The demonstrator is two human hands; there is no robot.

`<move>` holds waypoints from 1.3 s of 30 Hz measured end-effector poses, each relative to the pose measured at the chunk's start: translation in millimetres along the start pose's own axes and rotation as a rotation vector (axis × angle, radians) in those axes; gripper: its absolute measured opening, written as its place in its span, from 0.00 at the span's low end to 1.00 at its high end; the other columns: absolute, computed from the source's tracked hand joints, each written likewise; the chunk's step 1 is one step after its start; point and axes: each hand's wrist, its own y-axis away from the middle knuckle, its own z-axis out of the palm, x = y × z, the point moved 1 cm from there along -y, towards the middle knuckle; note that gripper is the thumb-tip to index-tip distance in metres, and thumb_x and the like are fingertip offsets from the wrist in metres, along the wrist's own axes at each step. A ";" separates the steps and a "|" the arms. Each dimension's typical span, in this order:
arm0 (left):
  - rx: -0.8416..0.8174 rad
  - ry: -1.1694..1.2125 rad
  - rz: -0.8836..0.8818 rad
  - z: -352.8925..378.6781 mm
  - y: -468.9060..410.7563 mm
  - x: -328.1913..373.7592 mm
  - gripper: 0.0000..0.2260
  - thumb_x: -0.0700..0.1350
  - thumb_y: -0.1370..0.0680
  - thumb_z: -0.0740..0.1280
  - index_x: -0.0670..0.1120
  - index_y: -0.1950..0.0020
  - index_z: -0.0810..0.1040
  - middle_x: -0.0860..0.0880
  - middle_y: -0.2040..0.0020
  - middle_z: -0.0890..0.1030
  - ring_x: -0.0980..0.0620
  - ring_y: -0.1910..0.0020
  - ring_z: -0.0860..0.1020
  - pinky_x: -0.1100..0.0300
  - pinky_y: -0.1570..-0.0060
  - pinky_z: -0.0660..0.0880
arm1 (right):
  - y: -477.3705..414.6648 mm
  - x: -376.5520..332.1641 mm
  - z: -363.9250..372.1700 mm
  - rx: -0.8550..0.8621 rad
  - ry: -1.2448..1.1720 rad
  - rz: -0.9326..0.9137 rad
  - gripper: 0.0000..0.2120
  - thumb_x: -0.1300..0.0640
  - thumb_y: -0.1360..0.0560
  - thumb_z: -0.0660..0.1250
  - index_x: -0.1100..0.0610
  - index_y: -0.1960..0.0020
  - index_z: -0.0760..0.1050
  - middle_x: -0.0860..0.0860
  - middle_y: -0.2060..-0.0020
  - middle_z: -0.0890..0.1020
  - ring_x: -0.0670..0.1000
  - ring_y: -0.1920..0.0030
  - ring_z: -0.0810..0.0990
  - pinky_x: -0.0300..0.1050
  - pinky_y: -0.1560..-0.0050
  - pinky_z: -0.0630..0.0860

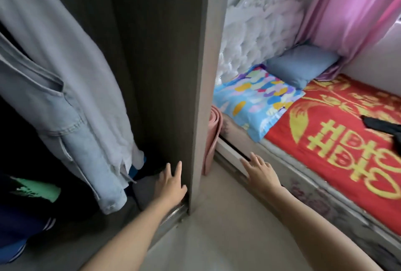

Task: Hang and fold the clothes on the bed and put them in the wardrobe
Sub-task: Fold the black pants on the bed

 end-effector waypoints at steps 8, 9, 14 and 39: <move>0.221 0.194 0.282 -98.4 29.5 81.3 0.22 0.48 0.23 0.64 0.45 0.30 0.68 0.42 0.29 0.66 0.43 0.32 0.63 0.54 0.35 0.64 | 113.0 58.3 -108.2 0.187 0.061 0.172 0.32 0.53 0.23 0.61 0.48 0.23 0.49 0.56 0.24 0.48 0.55 0.24 0.50 0.51 0.29 0.56; 0.235 0.221 0.311 -104.7 31.4 87.9 0.21 0.46 0.24 0.65 0.44 0.32 0.71 0.42 0.31 0.68 0.42 0.32 0.65 0.54 0.35 0.64 | 122.9 64.9 -115.5 0.205 0.077 0.172 0.32 0.53 0.23 0.61 0.47 0.23 0.49 0.55 0.23 0.48 0.55 0.24 0.50 0.51 0.29 0.57; 0.281 0.226 0.574 -137.0 44.7 173.7 0.18 0.45 0.24 0.66 0.44 0.34 0.74 0.42 0.32 0.69 0.42 0.33 0.65 0.56 0.34 0.60 | 214.8 125.9 -148.5 0.256 0.159 0.322 0.31 0.52 0.22 0.60 0.47 0.23 0.49 0.54 0.23 0.49 0.54 0.24 0.49 0.52 0.28 0.56; 0.142 0.215 1.061 -35.6 28.3 554.5 0.18 0.46 0.23 0.66 0.45 0.35 0.74 0.43 0.34 0.71 0.44 0.33 0.65 0.51 0.36 0.64 | 384.1 403.2 -100.0 0.208 0.137 0.810 0.29 0.52 0.22 0.58 0.49 0.24 0.52 0.54 0.24 0.50 0.52 0.24 0.50 0.49 0.28 0.58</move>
